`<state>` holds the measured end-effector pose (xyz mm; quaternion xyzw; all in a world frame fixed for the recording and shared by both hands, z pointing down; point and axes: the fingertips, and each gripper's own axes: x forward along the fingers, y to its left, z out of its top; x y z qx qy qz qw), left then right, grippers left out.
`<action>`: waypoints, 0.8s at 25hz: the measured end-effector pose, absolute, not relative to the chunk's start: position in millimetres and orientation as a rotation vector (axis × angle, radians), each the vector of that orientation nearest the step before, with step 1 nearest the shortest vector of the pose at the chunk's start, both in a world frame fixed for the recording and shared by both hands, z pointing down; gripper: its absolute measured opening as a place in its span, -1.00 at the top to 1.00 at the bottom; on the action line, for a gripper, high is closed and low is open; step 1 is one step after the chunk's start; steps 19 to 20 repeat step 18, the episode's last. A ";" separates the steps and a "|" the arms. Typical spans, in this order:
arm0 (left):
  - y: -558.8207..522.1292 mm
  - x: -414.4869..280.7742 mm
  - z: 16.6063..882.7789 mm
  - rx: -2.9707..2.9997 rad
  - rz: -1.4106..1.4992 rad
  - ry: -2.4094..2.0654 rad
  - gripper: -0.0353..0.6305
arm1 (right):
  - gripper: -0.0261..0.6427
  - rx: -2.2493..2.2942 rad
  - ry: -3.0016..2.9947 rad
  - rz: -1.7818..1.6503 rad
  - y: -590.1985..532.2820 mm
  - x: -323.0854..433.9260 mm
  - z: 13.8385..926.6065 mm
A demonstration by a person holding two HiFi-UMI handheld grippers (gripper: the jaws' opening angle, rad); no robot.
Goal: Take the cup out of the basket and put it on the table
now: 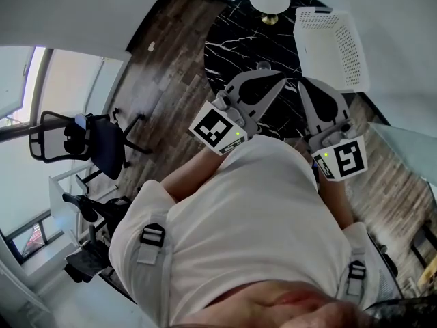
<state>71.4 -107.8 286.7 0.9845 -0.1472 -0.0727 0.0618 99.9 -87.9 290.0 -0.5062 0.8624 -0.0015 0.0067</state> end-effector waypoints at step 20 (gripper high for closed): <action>-101.0 69.6 295.1 2.967 -0.190 -0.426 0.88 | 0.91 -1.604 2.691 -0.014 -84.9 98.5 294.7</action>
